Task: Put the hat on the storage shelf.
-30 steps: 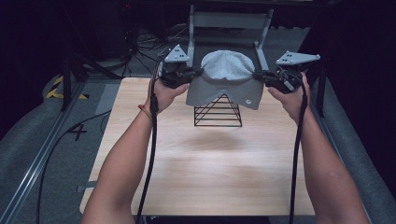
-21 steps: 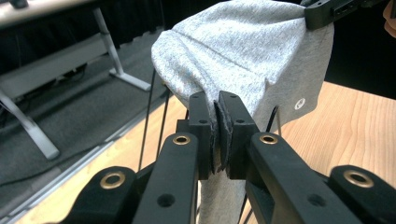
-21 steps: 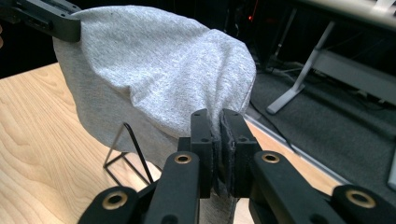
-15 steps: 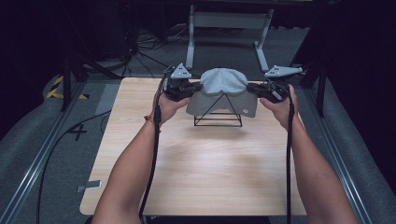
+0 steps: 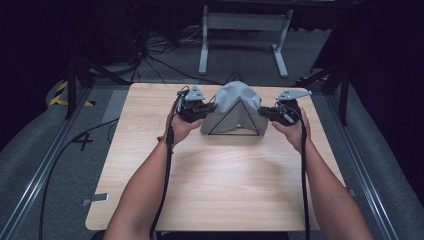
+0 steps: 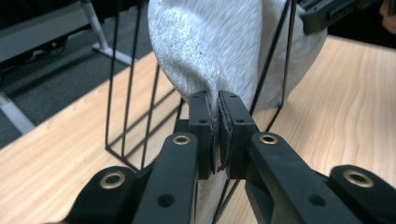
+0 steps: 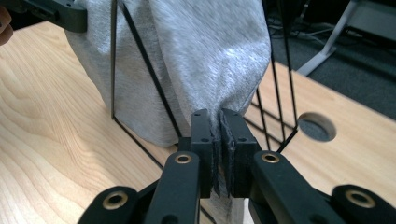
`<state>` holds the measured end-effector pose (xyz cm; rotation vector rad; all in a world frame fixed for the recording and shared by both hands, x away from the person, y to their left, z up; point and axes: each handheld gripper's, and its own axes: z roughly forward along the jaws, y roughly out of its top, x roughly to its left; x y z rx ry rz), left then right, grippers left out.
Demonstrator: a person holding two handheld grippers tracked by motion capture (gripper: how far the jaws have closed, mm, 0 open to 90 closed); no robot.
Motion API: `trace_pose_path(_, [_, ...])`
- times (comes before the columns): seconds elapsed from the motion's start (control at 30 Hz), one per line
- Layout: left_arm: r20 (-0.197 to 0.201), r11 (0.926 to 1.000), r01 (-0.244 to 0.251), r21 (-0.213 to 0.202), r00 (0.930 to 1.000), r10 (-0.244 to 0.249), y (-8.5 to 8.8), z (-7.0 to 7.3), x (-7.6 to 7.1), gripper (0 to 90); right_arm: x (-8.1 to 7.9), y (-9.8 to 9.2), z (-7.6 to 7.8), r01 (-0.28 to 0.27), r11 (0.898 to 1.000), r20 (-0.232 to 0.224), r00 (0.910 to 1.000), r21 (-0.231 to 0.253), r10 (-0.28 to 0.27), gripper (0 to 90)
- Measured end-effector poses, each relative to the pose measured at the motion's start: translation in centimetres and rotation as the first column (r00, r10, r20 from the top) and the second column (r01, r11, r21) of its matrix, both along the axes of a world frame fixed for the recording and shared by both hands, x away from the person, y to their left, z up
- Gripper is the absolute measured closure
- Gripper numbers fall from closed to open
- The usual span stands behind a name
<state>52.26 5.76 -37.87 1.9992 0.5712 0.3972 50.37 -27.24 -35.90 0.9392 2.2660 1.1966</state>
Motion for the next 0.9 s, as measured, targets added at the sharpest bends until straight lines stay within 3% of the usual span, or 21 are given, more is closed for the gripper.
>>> trace_pose_path(0.2, [-0.023,0.9995,-0.031,0.009,0.9992,0.031,-0.4,-1.2,0.1,83.4,0.3,0.1,-1.7,0.023,0.999,-0.034,0.9991,-0.024,-0.024,84.2])
trace_pose_path(0.33, [-0.017,0.9996,-0.028,0.009,0.9995,0.028,-0.1,-1.4,-0.1,80.5,0.3,0.2,-2.4,0.036,0.999,-0.046,0.9982,-0.039,-0.038,83.6])
trace_pose_path(0.57, [0.006,0.9984,-0.037,0.042,0.9993,0.037,1.5,-1.2,-1.3,80.8,-0.5,0.0,-1.6,0.062,0.997,-0.006,0.9980,-0.054,-0.063,80.2])
trace_pose_path(0.67, [0.006,0.9987,-0.045,0.026,0.9990,0.045,2.0,-1.0,-2.0,80.6,-1.1,-0.1,-1.2,0.074,0.995,0.013,0.9972,-0.060,-0.074,76.2])
trace_pose_path(0.7, [0.022,0.9974,-0.050,0.052,0.9985,0.049,2.2,-0.9,-2.3,80.5,-1.3,-0.1,-1.2,0.074,0.996,0.012,0.9972,-0.057,-0.074,75.6])
trace_pose_path(0.8, [0.030,0.9964,-0.051,0.068,0.9983,0.050,2.6,-0.6,-3.3,81.3,-1.9,-0.3,-0.8,0.075,0.995,0.021,0.9971,-0.069,-0.074,73.9])
trace_pose_path(0.83, [0.055,0.9926,-0.064,0.104,0.9968,0.058,2.9,-0.4,-3.7,81.5,-2.1,-0.4,-0.7,0.075,0.995,0.024,0.9970,-0.068,-0.074,73.3])
trace_pose_path(0.9, [0.049,0.9923,-0.072,0.100,0.9965,0.067,3.4,-0.2,-4.5,82.0,-2.8,-0.9,-0.4,0.076,0.995,0.030,0.9968,-0.062,-0.074,72.9])
